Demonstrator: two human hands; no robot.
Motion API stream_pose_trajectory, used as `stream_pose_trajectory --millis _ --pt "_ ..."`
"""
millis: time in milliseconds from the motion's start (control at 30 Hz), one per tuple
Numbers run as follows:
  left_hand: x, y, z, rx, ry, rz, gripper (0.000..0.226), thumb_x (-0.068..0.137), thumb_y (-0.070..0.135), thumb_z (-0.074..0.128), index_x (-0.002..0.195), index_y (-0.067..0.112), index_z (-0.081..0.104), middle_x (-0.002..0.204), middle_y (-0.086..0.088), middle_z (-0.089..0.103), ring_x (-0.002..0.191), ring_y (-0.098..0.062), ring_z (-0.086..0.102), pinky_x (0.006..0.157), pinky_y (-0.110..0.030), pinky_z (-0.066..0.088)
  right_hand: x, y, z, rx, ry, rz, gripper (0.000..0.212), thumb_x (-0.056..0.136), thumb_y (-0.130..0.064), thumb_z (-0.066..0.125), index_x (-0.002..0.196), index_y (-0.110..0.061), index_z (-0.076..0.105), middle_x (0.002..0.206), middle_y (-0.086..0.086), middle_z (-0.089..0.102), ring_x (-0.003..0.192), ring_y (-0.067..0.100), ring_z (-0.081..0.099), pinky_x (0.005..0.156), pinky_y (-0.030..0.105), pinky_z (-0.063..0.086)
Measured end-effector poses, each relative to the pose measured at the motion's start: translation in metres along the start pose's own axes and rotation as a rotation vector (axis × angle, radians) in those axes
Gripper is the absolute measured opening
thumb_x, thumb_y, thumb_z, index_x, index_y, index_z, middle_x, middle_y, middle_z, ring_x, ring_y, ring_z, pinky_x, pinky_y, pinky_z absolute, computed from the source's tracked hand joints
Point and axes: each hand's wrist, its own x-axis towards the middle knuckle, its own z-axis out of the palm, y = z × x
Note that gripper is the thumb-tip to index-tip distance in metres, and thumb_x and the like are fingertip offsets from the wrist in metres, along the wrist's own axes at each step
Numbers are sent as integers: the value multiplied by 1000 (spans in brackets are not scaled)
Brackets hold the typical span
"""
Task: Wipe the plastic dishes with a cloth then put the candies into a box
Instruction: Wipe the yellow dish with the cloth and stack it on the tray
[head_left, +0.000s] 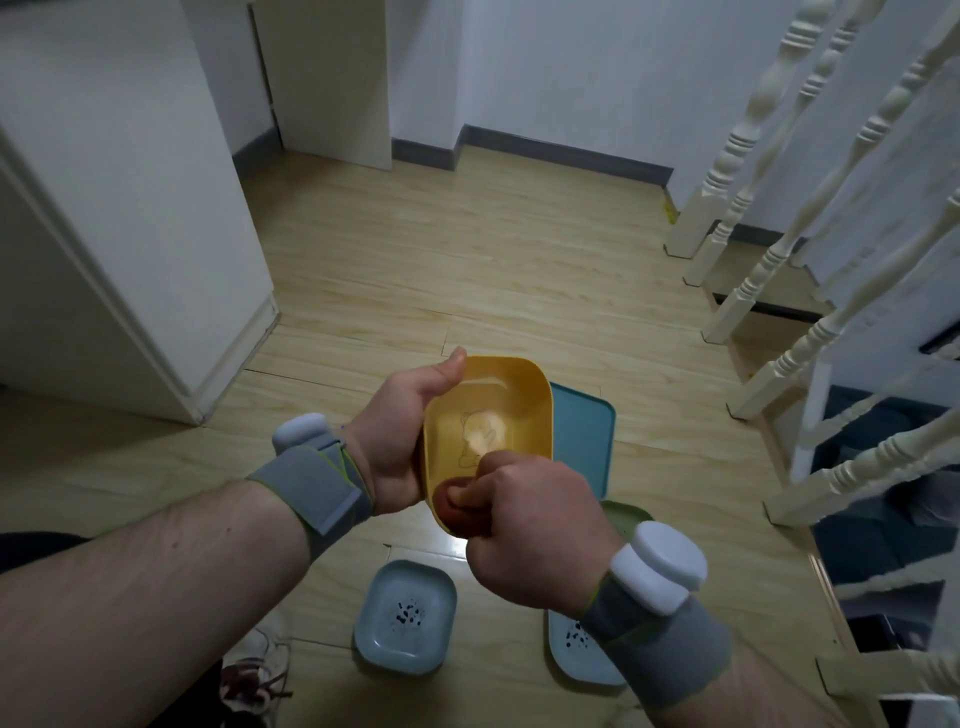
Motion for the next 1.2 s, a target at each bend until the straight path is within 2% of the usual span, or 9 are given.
stream_pose_trajectory --millis 133,267,433,500,633,800,967,1100,1200 --pt "2 -3 0 22 -16 8 56 88 53 48 107 5 70 107 -22 68 98 -37 65 95 -50 48 3 8 -9 161 -113 160 26 76 -31 60 97 -30 75 81 -6 69 75 16 64 68 31 56" --pt "1 -1 0 19 -78 37 55 84 52 48 103 8 73 105 -19 71 90 -33 69 87 -46 53 8 29 -35 837 -61 345 22 56 -15 58 76 -11 67 75 12 65 63 26 63 52 33 54" --pt "2 1 -5 -51 -76 27 59 89 54 45 120 10 68 123 -19 66 109 -37 64 95 -49 49 9 39 -52 1563 60 364 26 55 -1 52 81 -3 53 73 21 58 61 33 60 53 36 52" --pt "2 0 -1 -63 -103 -3 60 93 53 38 116 8 70 118 -17 68 103 -33 67 93 -44 51 15 38 -43 1334 206 354 20 66 -4 68 84 -8 62 76 12 63 70 25 62 62 31 54" --pt "1 -1 1 -101 -133 -31 62 93 54 38 104 6 75 114 -19 70 98 -33 69 94 -44 49 19 33 3 203 601 151 27 76 -30 75 100 -19 67 95 0 60 89 16 53 78 20 43" --pt "-2 -2 0 -86 -119 -40 62 91 57 41 107 7 74 116 -19 69 99 -33 69 94 -46 48 18 31 12 -28 743 32 32 79 -31 60 110 -23 63 103 12 58 90 33 54 68 43 49" --pt "-1 -6 2 -91 -94 -72 64 86 57 47 120 7 67 124 -19 64 109 -33 63 101 -48 45 15 27 17 -89 585 -30 29 88 -35 51 105 -23 70 112 8 64 98 37 56 70 47 50" --pt "1 2 -4 -140 -53 -19 64 91 55 42 116 3 69 125 -20 64 117 -34 60 105 -47 43 10 18 9 -245 207 167 75 79 -66 30 138 -23 46 139 0 46 118 29 41 87 44 41" --pt "0 0 -4 -128 -4 -25 67 92 56 42 122 0 65 128 -22 61 120 -37 58 104 -49 43 11 17 1 -260 45 163 83 64 -71 27 132 -26 43 130 -4 46 110 24 40 86 40 42"
